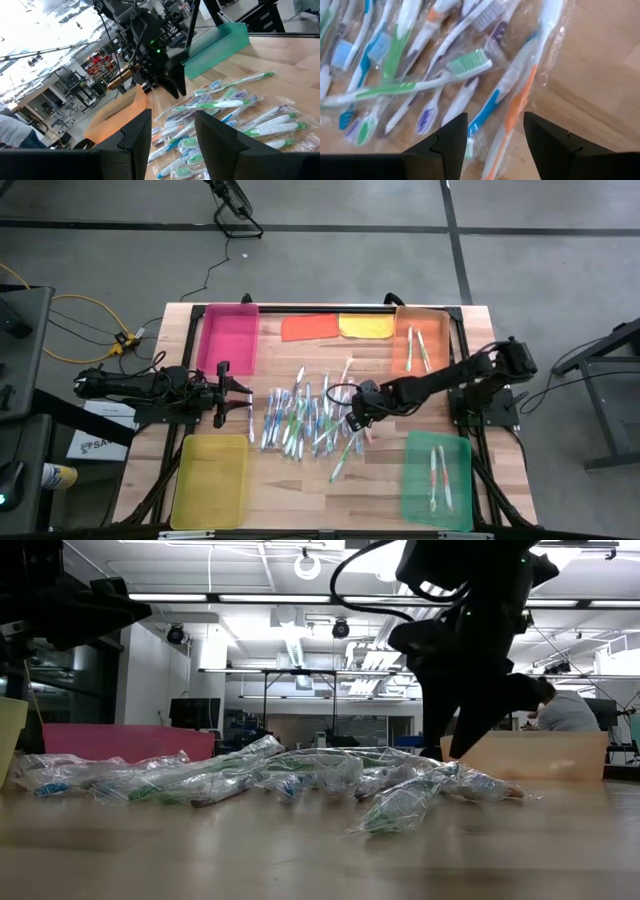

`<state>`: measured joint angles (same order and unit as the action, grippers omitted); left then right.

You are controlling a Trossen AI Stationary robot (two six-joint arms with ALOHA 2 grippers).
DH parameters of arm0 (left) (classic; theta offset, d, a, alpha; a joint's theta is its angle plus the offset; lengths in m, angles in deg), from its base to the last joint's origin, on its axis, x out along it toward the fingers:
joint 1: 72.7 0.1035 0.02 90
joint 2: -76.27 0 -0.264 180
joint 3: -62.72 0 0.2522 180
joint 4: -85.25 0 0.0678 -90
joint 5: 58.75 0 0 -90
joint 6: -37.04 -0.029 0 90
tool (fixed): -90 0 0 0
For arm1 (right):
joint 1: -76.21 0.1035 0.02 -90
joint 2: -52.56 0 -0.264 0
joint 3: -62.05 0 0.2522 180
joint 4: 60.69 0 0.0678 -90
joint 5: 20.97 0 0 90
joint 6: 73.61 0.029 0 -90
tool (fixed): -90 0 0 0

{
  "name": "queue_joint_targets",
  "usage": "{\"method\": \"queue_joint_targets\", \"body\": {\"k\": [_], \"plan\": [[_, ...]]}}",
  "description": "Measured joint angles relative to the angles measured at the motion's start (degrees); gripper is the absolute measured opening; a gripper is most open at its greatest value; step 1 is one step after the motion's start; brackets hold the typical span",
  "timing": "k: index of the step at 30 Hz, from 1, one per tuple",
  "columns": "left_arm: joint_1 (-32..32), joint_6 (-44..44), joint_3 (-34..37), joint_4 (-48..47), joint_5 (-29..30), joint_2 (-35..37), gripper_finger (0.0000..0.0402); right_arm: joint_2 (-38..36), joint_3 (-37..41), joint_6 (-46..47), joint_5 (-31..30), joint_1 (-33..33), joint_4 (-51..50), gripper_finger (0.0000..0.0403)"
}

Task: Pick & Place Toothbrushes
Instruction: Put the orange toothbrush into the green bin

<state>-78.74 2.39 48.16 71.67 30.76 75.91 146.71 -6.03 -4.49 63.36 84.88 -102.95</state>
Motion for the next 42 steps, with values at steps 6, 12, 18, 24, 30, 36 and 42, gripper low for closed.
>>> {"method": "queue_joint_targets", "body": {"k": [6,12,18,24,30,36,42], "plan": [[0.02,0.00,0.02,-0.02,0.00,0.02,0.0147,0.00,0.00,0.17,-1.09,-1.13,-3.55,0.0185],[0.00,0.00,0.02,0.00,0.00,0.01,0.0147,0.01,0.00,0.04,-3.09,-1.73,-4.25,0.0172],[0.00,0.00,0.02,0.00,0.00,0.02,0.0147,2.55,0.00,0.04,-1.53,-1.74,-2.31,0.0153],[0.00,-0.01,0.00,0.00,0.00,0.02,0.0147,4.35,0.02,0.32,0.21,-1.73,-1.24,0.0133],[0.02,0.00,0.00,-0.02,0.00,0.02,0.0147,4.35,0.02,2.65,3.25,-1.71,-1.24,0.0061],[0.01,0.00,0.00,-0.02,0.00,0.02,0.0147,2.69,0.01,4.23,5.90,-1.65,-1.73,0.0029],[0.00,0.00,0.02,0.00,0.00,0.02,0.0147,-5.03,0.02,10.09,7.41,0.50,-7.85,0.0029]]}}
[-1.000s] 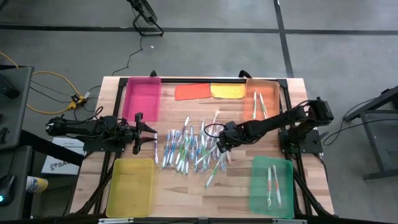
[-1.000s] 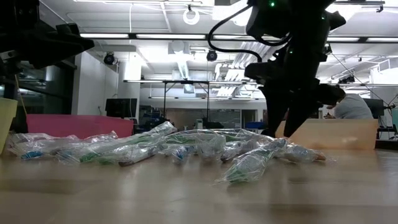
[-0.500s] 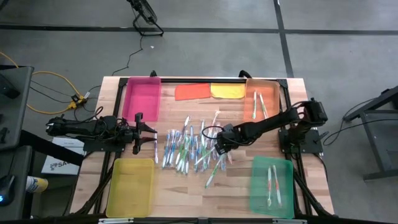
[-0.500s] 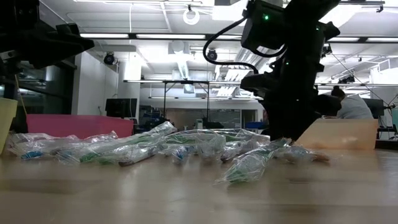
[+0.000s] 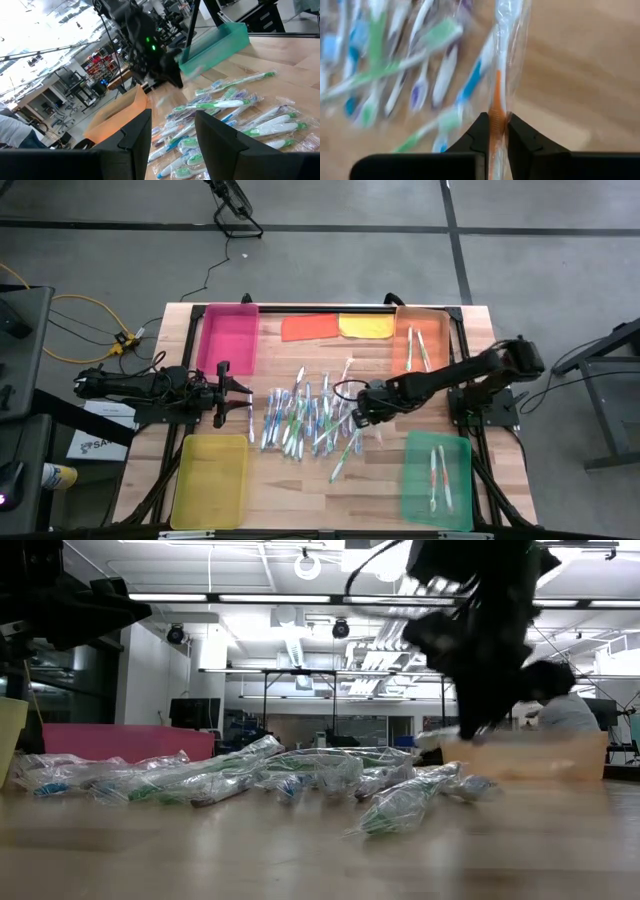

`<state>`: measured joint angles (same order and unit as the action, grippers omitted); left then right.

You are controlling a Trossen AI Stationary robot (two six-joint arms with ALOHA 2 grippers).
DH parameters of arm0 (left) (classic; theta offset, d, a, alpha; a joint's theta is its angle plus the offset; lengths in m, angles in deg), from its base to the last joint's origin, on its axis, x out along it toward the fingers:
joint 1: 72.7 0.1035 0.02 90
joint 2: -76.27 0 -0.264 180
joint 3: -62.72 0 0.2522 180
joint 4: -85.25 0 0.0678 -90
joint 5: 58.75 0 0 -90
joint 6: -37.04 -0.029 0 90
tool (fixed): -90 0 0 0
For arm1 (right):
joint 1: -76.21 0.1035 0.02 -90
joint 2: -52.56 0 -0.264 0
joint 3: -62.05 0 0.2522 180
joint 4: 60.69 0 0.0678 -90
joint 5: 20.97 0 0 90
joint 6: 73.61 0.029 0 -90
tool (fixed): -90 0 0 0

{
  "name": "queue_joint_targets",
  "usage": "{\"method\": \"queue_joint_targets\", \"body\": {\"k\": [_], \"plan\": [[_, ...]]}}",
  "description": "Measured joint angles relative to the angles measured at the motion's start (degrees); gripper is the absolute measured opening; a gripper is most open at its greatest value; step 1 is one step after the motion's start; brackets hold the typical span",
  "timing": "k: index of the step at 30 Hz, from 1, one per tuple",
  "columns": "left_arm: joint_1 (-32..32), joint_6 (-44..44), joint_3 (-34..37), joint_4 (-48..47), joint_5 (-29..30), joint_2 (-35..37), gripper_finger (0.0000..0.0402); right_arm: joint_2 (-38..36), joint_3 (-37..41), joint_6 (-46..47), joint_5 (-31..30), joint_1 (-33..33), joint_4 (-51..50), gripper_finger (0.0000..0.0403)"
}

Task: Pick & Place Toothbrushes
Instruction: Put the orange toothbrush into the green bin

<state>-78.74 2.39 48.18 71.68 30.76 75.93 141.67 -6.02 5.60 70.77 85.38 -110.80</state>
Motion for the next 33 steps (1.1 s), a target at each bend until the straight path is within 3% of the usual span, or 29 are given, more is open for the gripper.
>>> {"method": "queue_joint_targets", "body": {"k": [9,19,28,33], "plan": [[0.02,-0.01,-0.02,-0.01,0.00,-0.01,0.0147,-12.89,-0.02,20.28,1.71,14.02,-8.13,0.0011],[0.01,-0.02,-0.02,-0.01,0.00,0.00,0.0147,-14.67,-0.02,53.03,0.84,36.36,-14.67,0.0008],[0.02,0.00,0.00,-0.01,0.00,0.00,0.0147,-10.09,-0.02,54.18,7.41,39.19,-16.99,0.0012],[0.02,0.00,-0.02,-0.02,0.00,0.00,0.0147,-8.36,-0.02,53.81,10.12,39.23,-19.79,0.0038]]}}
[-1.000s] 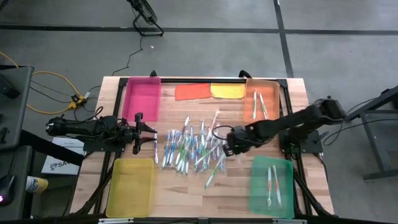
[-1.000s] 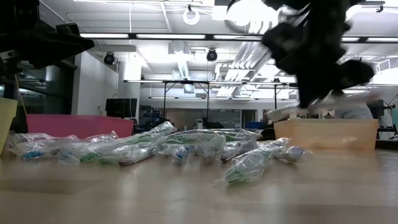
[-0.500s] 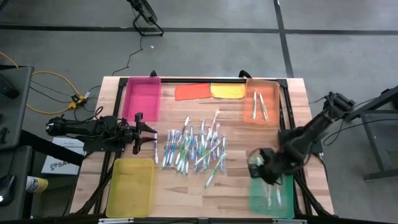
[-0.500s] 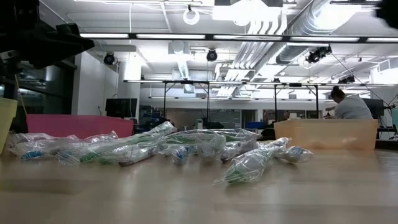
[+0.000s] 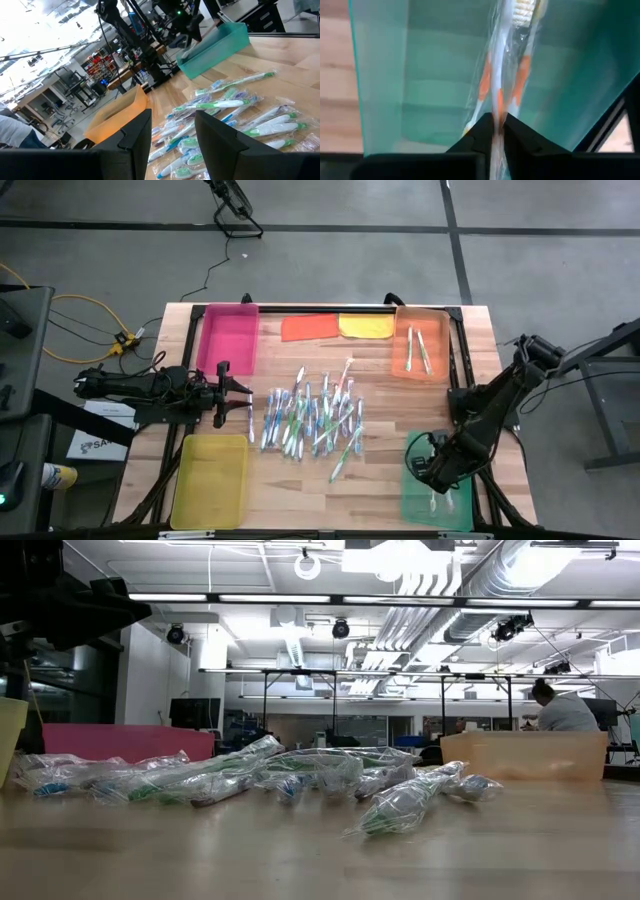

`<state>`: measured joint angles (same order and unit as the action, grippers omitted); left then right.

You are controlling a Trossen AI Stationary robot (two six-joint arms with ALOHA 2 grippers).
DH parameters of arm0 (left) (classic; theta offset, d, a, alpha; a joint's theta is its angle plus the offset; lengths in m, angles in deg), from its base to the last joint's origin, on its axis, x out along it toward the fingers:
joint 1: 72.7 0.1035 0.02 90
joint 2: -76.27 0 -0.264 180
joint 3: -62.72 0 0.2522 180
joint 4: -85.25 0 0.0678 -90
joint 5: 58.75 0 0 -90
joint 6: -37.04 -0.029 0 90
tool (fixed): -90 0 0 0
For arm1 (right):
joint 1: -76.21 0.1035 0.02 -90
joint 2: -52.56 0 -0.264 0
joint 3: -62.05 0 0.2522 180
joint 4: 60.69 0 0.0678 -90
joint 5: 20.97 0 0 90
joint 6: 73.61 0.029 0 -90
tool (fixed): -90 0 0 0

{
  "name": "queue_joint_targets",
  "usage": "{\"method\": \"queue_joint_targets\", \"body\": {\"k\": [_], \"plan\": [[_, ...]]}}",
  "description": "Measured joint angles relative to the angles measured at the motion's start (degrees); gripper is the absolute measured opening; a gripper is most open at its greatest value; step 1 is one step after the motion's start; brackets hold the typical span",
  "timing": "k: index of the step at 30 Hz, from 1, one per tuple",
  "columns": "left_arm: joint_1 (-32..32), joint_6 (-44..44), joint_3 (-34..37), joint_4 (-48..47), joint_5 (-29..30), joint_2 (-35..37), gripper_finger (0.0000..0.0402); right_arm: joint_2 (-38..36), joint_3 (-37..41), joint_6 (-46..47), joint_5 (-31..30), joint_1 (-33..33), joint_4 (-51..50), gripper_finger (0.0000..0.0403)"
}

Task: Pick & Place Toothbrushes
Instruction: Put the orange toothbrush into the green bin

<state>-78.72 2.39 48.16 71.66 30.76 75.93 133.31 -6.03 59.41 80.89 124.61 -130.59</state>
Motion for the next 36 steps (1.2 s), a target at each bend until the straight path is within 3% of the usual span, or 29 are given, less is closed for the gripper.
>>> {"method": "queue_joint_targets", "body": {"k": [9,15,25,30,36], "plan": [[0.00,0.00,0.00,0.00,0.00,0.00,0.0147,-0.62,0.00,-1.36,1.09,-0.06,-1.42,0.0150],[-0.02,0.00,0.01,0.02,0.00,0.00,0.0147,-4.57,0.00,-4.99,-3.87,-2.83,-1.49,0.0201],[0.00,-0.02,0.02,0.02,0.00,0.00,0.0147,-13.65,-0.02,-27.43,-26.47,-17.24,-0.49,0.0200],[-0.01,-0.01,0.01,0.01,0.00,-0.01,0.0147,-13.78,-0.04,-40.77,-30.09,-27.50,3.97,0.0196],[0.00,0.00,0.00,0.02,0.00,0.00,0.0147,-11.52,-0.04,-55.85,-29.73,-38.76,14.45,0.0197]]}}
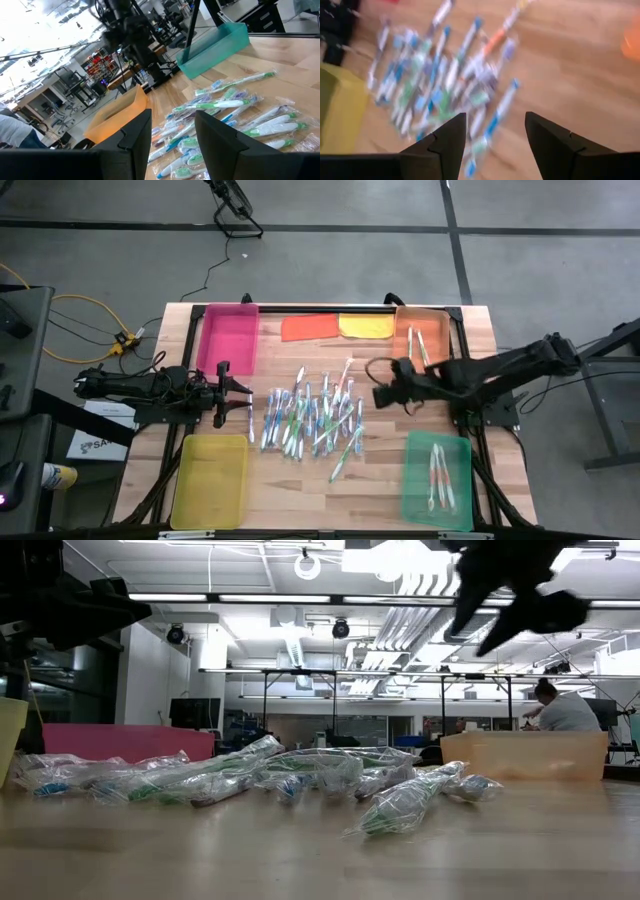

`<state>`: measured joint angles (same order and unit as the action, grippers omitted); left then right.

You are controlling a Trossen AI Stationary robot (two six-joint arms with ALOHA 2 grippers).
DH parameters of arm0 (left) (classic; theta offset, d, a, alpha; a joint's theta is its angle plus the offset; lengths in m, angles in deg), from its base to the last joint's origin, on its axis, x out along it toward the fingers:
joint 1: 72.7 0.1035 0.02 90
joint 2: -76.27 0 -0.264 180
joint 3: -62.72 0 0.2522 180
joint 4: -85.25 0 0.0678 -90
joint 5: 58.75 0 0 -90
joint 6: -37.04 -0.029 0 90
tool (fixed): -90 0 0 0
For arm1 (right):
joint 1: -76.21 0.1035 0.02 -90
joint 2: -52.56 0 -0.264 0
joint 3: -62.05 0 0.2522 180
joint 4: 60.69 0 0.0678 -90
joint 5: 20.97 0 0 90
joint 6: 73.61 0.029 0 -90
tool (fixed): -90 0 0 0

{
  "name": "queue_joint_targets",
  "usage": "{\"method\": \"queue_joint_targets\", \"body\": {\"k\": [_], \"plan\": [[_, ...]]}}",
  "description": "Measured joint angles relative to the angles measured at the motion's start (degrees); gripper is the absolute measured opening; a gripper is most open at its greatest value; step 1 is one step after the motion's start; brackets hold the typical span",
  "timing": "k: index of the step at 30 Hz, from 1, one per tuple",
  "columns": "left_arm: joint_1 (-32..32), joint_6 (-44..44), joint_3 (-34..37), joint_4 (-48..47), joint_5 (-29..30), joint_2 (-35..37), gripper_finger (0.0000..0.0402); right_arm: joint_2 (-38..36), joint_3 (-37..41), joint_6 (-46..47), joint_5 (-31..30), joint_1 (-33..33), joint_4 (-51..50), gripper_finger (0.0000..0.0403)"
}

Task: Pick & Place Toothbrushes
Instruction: Put the orange toothbrush into the green bin

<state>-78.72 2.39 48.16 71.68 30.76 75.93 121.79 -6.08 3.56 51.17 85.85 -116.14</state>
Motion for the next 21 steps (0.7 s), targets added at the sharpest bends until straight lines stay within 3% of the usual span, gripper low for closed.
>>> {"method": "queue_joint_targets", "body": {"k": [11,21], "plan": [[0.00,0.00,0.00,-0.02,0.00,0.00,0.0147,12.49,-0.26,-8.85,10.92,-14.10,16.67,0.0197],[-0.02,0.00,0.02,-0.02,0.00,0.00,0.0147,25.49,-12.00,-11.47,9.84,-20.53,10.70,0.0197]]}}
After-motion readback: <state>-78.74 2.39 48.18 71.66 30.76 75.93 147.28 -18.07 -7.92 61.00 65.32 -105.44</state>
